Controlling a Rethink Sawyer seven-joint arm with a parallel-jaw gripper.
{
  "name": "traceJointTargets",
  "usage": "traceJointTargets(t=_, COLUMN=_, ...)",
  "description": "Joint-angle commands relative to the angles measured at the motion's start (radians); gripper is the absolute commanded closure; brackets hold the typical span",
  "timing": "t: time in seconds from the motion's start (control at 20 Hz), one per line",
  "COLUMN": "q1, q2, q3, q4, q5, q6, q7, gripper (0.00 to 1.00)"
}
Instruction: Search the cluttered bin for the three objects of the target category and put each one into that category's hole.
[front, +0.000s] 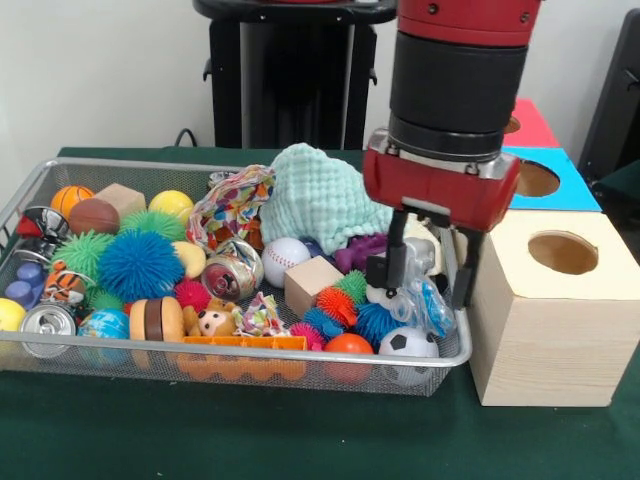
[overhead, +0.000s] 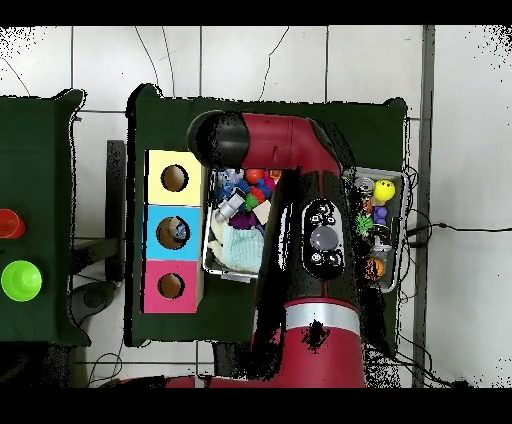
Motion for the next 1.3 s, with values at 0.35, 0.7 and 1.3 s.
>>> traceJointTargets(t=0.35, q1=-0.07, q2=0.006, q3=0.217, q4=0.192, q5=-0.061, q6=-0.031, q7=-0.237, gripper=0.0)
traceJointTargets(t=0.7, q1=-0.051, q2=0.046, q3=0.207, q4=0.131, q5=-0.14, q6=0.0, q7=-0.24, gripper=0.0)
traceJointTargets(t=1.3, q1=-0.094, q2=0.092, q3=0.243, q4=0.119, q5=-0.22, q6=-0.035, q7=-0.238, gripper=0.0)
